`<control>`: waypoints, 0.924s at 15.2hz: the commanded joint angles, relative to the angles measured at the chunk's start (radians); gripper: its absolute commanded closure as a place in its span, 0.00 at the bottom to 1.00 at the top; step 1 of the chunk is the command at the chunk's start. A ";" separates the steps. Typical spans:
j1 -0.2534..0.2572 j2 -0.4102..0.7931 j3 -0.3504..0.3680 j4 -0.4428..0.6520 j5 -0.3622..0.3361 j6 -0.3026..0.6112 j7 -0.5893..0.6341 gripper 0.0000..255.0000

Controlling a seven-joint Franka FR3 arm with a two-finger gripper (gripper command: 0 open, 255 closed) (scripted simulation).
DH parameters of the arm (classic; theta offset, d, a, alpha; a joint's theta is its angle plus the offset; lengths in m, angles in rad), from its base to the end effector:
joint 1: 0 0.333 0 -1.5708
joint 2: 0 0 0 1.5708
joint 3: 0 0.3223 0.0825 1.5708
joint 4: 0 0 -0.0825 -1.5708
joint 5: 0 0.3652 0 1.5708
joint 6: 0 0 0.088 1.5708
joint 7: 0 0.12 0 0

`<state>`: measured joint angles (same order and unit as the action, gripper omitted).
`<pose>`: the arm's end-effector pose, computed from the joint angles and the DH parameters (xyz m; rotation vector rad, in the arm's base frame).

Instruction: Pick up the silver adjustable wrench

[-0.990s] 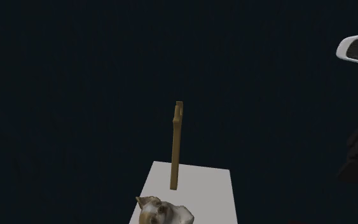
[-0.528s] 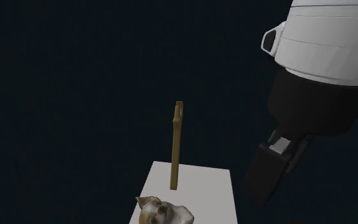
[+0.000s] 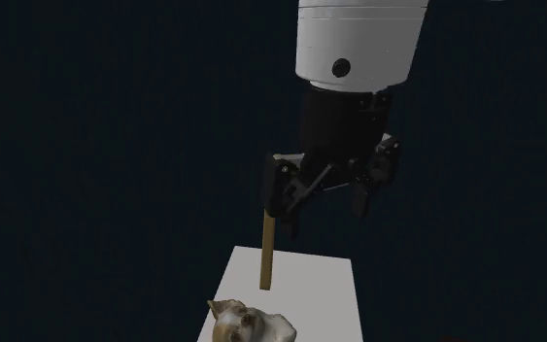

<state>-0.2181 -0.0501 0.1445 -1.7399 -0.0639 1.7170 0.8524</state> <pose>0.5282 -0.0440 0.5800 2.7663 -1.3665 0.0794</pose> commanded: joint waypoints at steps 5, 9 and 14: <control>-0.029 0.237 -0.037 0.314 -0.031 -0.079 0.187 0.00; -0.047 0.390 -0.074 0.543 -0.037 -0.155 0.292 0.00; -0.069 0.473 -0.086 0.649 -0.038 -0.177 0.352 0.00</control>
<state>-0.2654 0.4139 0.0695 -1.0757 -0.0975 1.5239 1.2731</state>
